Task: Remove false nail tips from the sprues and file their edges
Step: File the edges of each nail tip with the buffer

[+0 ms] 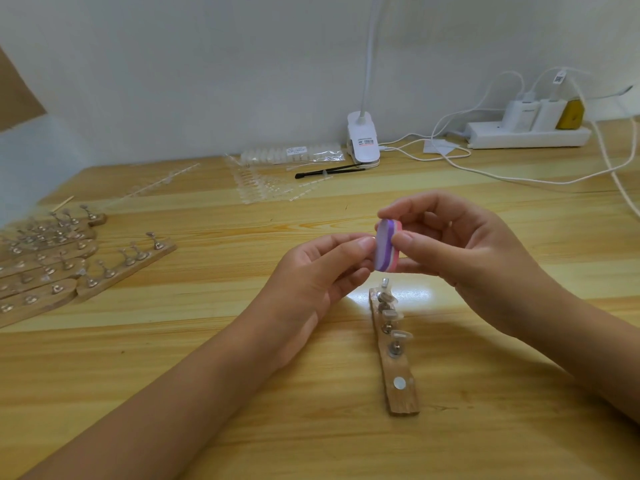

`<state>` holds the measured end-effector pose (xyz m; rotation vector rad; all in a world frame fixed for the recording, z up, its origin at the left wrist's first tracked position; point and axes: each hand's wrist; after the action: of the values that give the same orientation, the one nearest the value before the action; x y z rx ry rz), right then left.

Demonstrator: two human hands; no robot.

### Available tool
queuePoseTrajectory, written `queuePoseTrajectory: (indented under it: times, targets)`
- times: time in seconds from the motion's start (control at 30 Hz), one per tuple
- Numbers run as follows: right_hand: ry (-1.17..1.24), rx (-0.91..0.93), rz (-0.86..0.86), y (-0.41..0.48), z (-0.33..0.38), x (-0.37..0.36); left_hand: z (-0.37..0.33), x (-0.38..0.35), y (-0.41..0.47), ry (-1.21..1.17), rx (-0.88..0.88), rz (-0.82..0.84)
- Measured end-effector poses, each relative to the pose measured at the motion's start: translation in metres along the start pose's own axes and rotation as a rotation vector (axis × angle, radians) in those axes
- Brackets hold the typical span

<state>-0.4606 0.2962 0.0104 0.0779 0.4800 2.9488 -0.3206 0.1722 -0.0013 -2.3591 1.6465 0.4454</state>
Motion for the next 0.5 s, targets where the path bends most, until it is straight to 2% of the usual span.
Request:
queuePoseTrajectory:
  times: [0.1,0.2,0.33,0.5]
  targets:
    - [-0.084,-0.002,0.021,0.0004,-0.0003,-0.0005,-0.0011,0.0020,-0.0003,-0.050,-0.004,-0.008]
    - [-0.151,0.005,-0.038,0.0006,0.0006,0.0003,0.0000,0.0016,-0.0007,-0.045,-0.016,-0.011]
    - [-0.144,-0.017,0.032,-0.0005,0.0004,-0.0032,-0.0007,0.0016,-0.0014,-0.016,-0.047,-0.039]
    - [-0.049,0.003,-0.043,0.0007,0.0007,-0.0042,-0.0017,0.0010,-0.0018,0.042,-0.064,-0.055]
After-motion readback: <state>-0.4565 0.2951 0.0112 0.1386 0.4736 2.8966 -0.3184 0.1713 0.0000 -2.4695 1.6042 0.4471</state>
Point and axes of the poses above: each hand's wrist, its own y-axis towards the middle knuckle, its own x-axis out of the back of the hand, z = x × y, and after that the axes turned 12 degrees about z, right-handed
